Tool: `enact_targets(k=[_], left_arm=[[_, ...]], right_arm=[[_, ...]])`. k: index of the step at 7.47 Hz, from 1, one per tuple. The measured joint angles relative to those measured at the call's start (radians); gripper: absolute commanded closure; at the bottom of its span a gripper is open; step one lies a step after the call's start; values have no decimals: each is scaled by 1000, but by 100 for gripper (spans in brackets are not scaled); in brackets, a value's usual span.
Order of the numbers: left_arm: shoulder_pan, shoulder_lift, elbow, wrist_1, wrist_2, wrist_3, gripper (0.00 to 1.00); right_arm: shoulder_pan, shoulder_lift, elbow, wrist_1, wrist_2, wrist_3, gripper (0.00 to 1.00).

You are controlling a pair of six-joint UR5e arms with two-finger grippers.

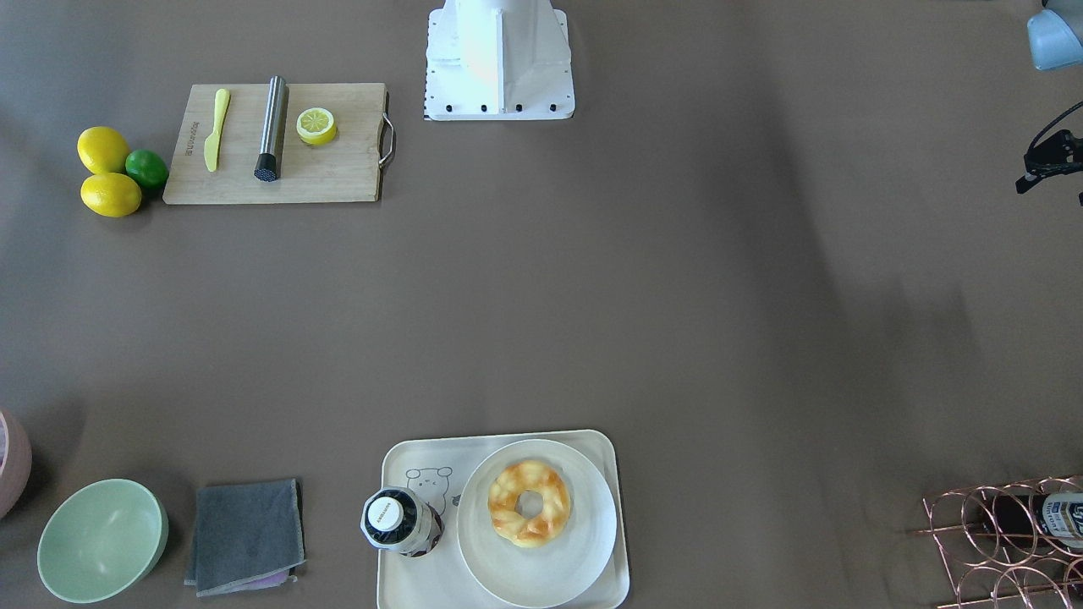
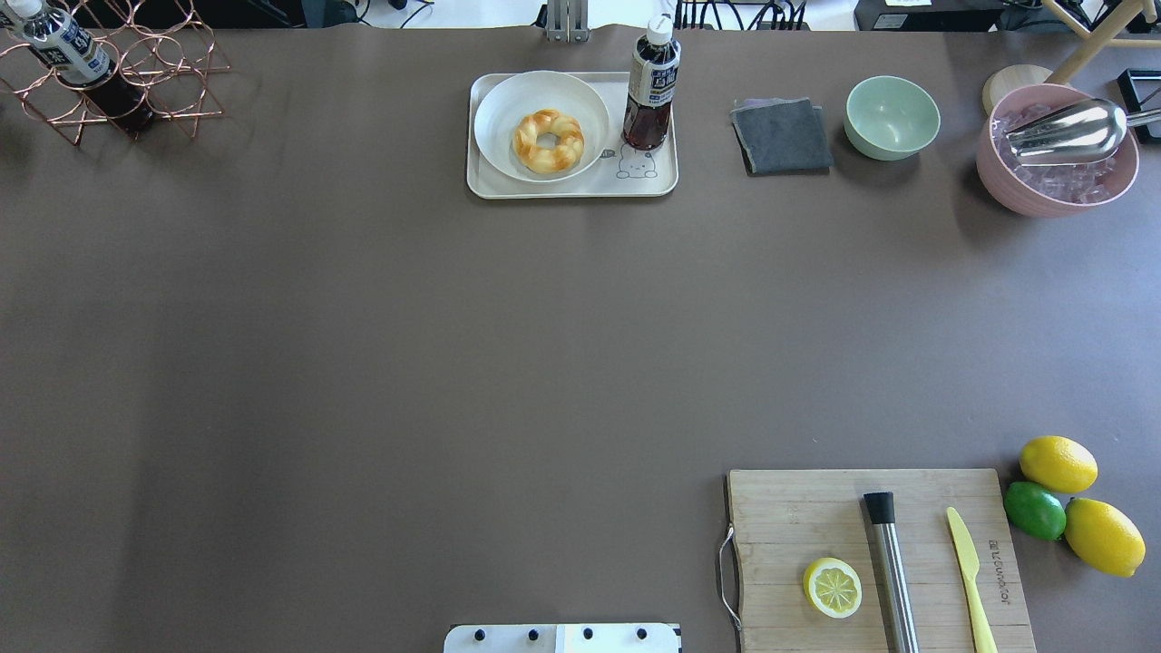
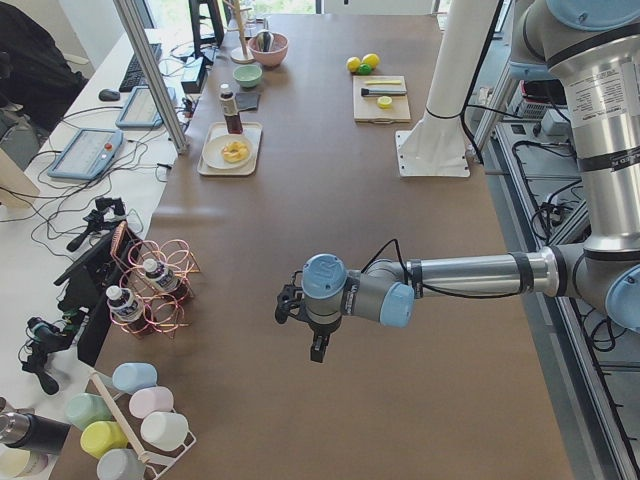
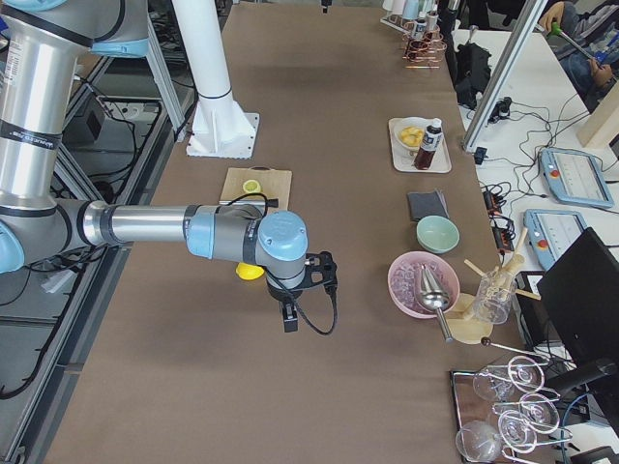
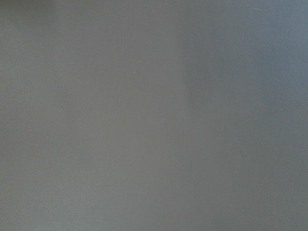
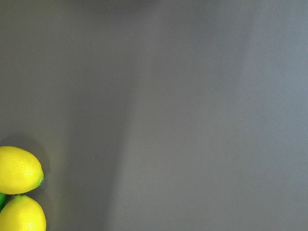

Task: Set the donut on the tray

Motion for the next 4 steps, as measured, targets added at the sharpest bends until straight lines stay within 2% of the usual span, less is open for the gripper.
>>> enact_targets(k=[4], left_arm=[[-25,0,-3,12,5,37,3]], right_arm=[[-25,76,-46,-26,-25,11,1]])
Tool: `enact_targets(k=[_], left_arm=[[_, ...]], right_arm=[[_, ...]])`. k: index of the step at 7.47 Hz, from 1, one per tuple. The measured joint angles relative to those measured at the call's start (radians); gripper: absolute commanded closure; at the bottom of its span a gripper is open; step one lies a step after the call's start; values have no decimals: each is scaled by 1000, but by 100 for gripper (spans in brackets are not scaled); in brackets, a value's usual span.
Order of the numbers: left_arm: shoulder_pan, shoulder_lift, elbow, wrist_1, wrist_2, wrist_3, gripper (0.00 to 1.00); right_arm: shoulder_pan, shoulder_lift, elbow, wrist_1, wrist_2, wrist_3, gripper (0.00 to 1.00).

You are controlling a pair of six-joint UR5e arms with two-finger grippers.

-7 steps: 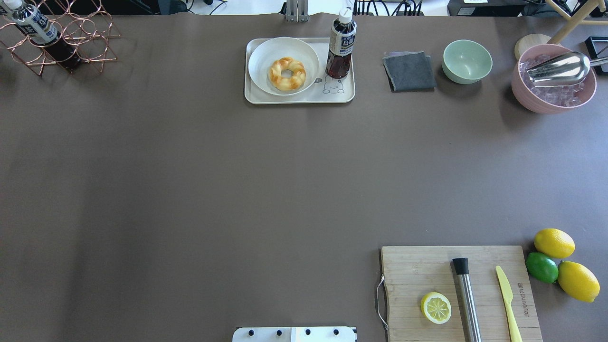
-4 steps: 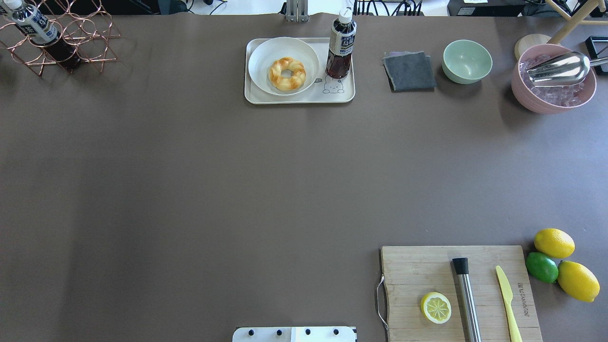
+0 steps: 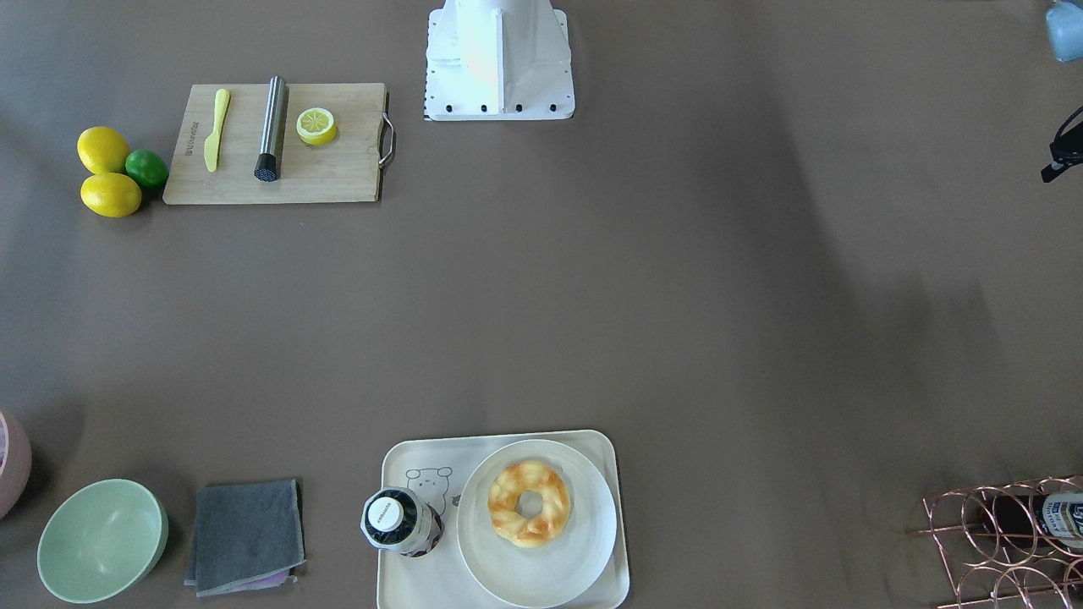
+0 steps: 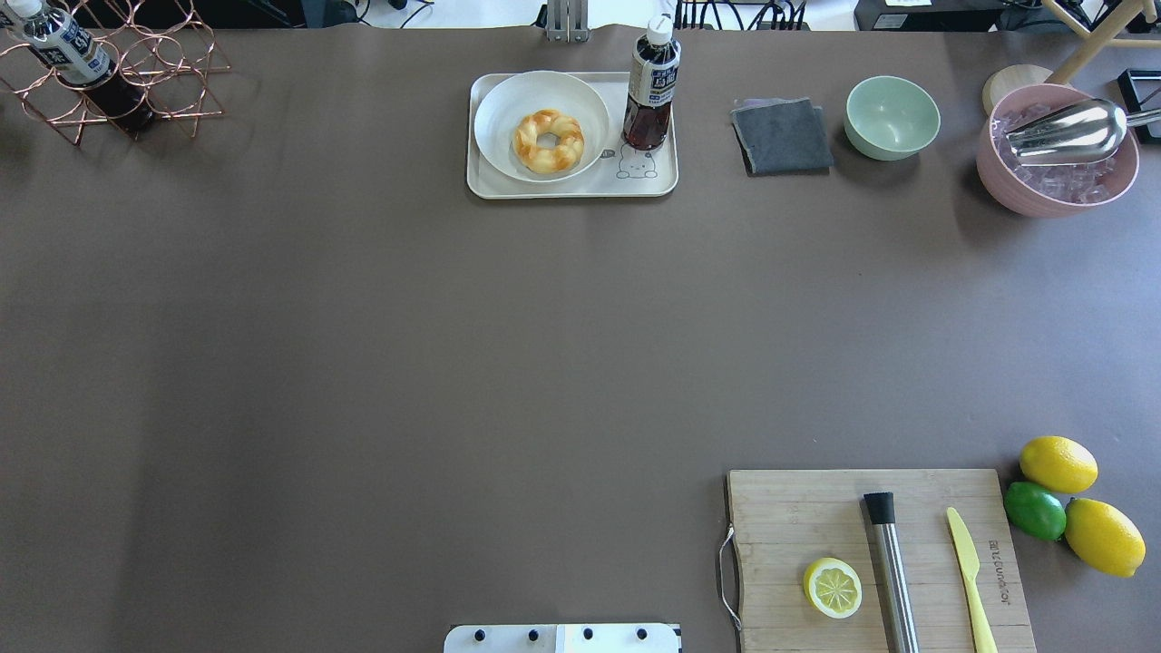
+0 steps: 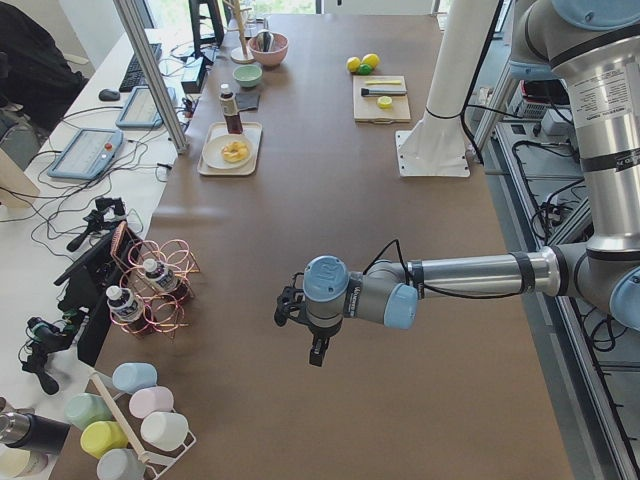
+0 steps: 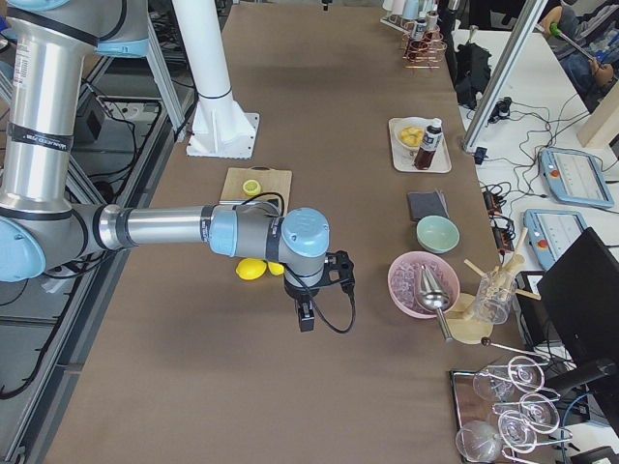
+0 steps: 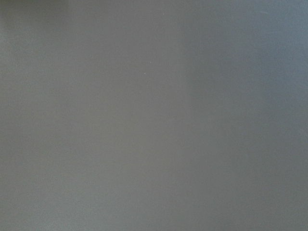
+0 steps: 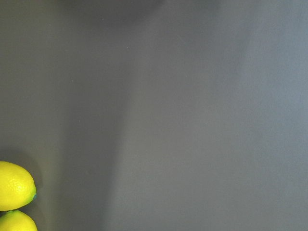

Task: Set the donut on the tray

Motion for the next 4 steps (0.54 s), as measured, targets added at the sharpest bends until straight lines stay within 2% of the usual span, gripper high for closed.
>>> enact_targets(k=[4], left_arm=[[-2,1,-3,2,4,43,3]], right_arm=[[-16,36,-32,1,7,27,1]])
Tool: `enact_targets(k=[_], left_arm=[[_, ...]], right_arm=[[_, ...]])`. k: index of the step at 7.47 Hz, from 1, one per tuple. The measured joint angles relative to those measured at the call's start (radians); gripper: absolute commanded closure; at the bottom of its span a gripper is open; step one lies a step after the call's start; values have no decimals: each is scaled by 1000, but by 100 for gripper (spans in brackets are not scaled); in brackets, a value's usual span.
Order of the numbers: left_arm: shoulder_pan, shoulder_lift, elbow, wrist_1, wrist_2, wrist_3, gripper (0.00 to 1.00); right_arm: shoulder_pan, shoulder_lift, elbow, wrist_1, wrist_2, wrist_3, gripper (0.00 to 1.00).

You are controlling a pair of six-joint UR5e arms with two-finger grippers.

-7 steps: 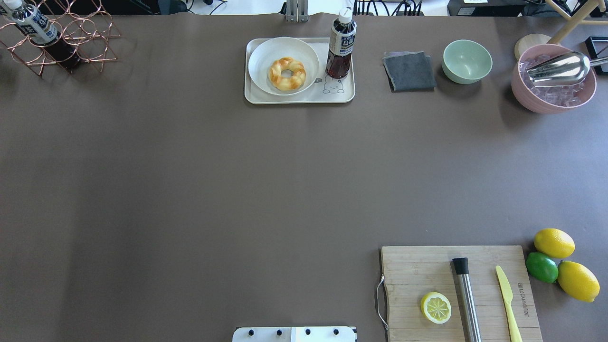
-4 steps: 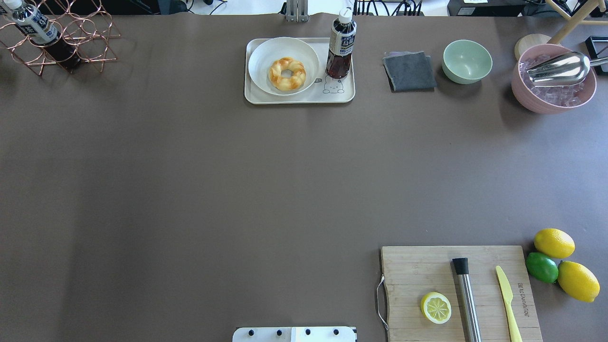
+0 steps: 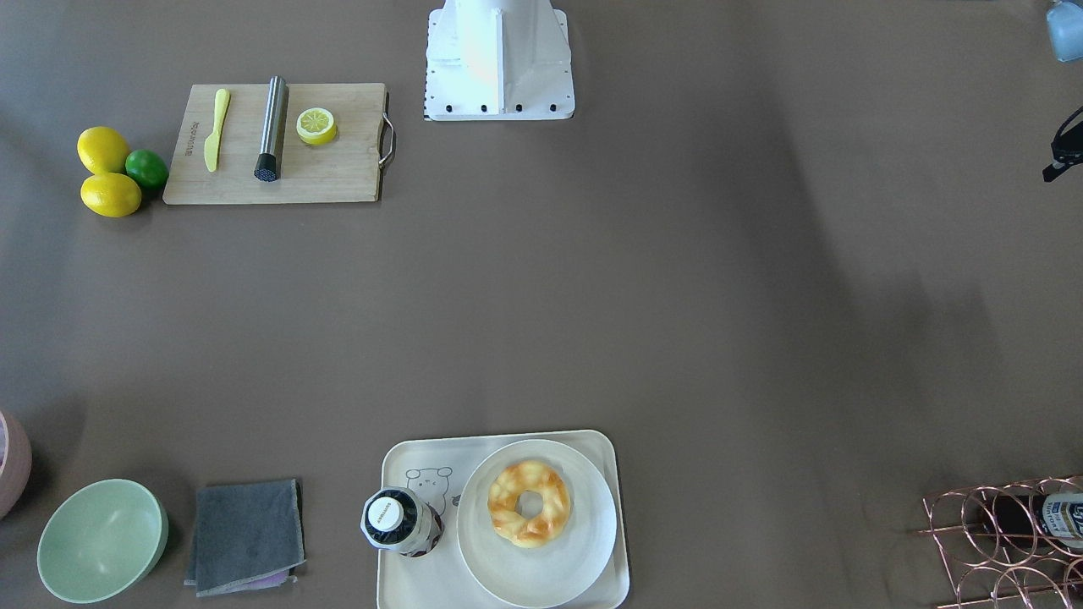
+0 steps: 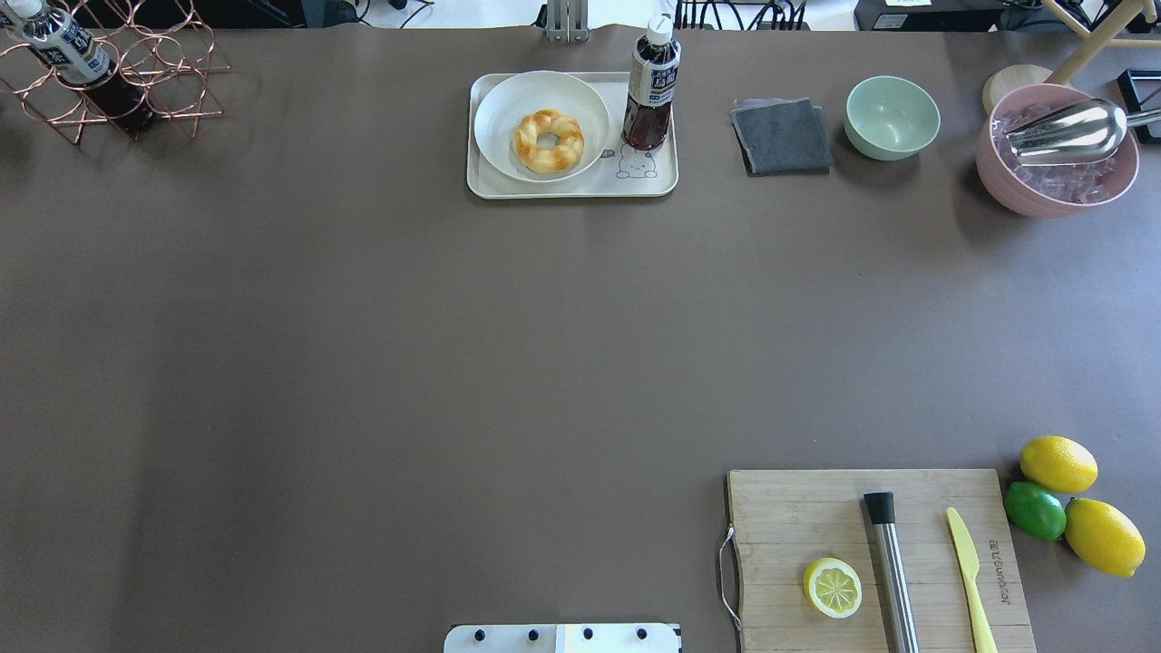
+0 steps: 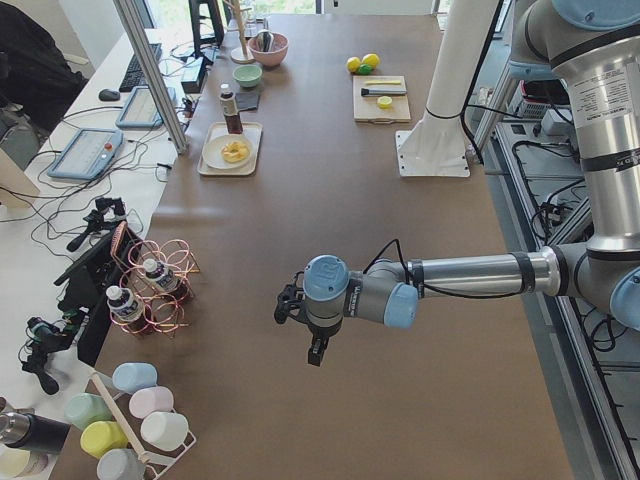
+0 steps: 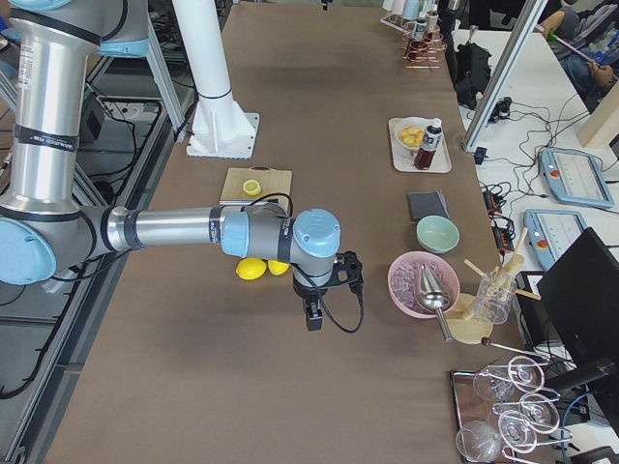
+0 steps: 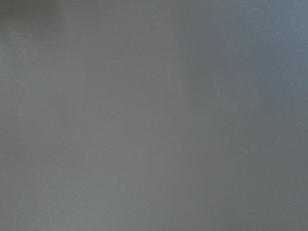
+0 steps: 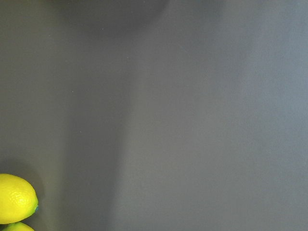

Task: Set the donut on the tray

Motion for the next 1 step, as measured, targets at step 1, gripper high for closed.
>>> enact_targets(k=[1], left_arm=[[0,0,0,0,1,0,3]], right_arm=[[0,0,0,2,3,-2,1]])
